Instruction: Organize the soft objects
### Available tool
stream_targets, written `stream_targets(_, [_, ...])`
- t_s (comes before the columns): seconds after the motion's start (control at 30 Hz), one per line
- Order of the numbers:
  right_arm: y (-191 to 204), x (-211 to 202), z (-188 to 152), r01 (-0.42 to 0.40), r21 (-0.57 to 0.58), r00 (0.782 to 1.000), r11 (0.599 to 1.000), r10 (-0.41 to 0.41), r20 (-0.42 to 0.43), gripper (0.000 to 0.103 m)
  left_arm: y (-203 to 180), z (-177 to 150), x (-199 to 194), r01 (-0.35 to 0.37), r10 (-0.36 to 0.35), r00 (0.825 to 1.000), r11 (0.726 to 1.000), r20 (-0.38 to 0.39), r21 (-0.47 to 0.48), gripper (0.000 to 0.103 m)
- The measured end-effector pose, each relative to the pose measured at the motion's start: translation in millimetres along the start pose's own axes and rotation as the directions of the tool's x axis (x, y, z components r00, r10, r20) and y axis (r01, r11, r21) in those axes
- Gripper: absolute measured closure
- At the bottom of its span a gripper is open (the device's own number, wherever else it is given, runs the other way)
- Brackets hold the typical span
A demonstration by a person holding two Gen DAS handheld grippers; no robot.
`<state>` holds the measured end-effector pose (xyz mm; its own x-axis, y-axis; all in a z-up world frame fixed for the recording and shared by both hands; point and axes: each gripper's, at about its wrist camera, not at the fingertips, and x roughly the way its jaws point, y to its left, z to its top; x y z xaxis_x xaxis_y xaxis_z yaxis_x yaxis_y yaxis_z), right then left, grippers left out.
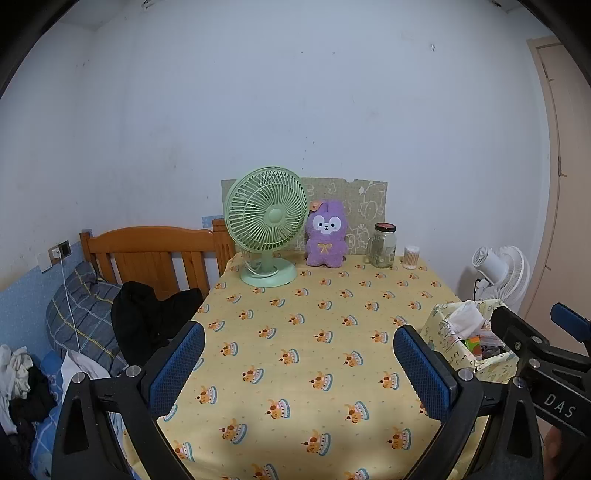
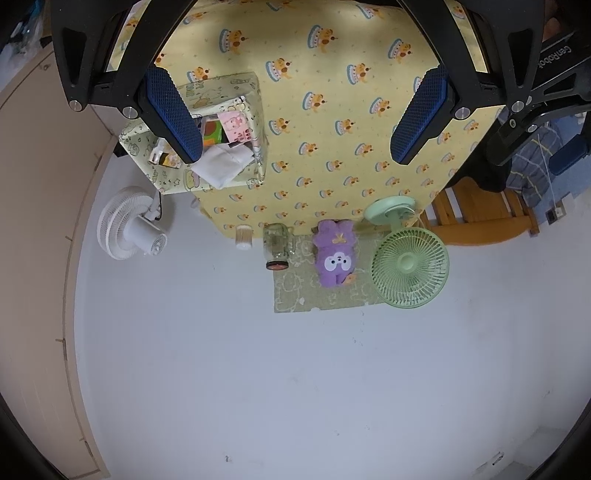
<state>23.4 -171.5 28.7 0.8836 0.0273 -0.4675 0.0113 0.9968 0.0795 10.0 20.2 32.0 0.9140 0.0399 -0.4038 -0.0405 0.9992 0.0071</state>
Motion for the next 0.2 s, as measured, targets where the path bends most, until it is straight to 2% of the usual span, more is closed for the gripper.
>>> stream_targets(0.2, [-0.3, 3.4, -0.4, 0.002, -0.004, 1.000, 1.000, -0.002, -0.005, 0.000, 0.1, 1.3, 5.2, 0.005, -0.005, 1.000, 1.000, -0.007, -0.003, 0.000])
